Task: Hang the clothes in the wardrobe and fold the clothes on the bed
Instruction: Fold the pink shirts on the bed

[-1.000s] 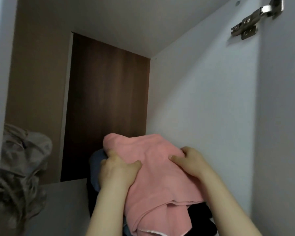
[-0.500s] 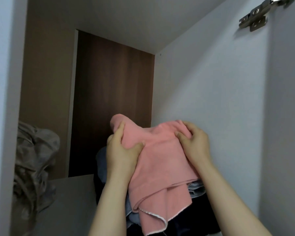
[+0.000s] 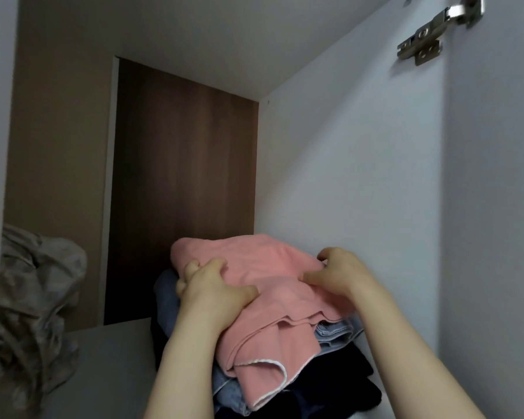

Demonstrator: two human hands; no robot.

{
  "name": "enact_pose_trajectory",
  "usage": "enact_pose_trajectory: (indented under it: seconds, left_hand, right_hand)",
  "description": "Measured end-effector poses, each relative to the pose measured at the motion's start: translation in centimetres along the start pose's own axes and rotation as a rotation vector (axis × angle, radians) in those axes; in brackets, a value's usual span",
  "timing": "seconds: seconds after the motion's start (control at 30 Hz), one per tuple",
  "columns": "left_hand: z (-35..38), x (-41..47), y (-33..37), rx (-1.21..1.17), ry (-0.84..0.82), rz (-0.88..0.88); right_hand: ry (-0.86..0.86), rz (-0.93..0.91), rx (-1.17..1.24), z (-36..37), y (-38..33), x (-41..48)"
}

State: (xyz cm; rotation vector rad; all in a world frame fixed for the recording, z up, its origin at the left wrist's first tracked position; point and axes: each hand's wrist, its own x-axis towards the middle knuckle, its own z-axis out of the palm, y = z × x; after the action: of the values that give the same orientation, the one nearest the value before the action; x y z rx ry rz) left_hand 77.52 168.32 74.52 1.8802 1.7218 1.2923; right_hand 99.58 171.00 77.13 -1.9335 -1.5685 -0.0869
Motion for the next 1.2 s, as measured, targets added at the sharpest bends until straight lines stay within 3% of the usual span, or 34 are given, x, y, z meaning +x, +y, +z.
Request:
enact_pose_trajectory:
  seconds: [0.1,0.23,0.63,0.83,1.2]
  left_hand:
    - [0.1,-0.3,0.2,0.025,-0.037,0.006]
    - [0.2,-1.1,0.8,0.036,-0.105,0.026]
    - [0.3,-8.1,1.5,-0.256,0.099,0.245]
    - [0.0,-12.8,2.1,-0.225,0.064,0.336]
    - [-4.2,-21.4,0.7,-0.559,-0.321,0.669]
  right_hand:
    - [0.066,0.025,-0.019,-1.2,0.4,-0.8]
    - [0.318,-0.022,0.019,-0.9,0.6,-2.5]
    - [0.465,-0.094,0.227,-2.6,2.3,-12.6]
    - [0.534,-0.034,0.208,-3.9,2.3,-21.1]
    - [0.729,0.193,0.109,-5.7,-1.2,-39.2]
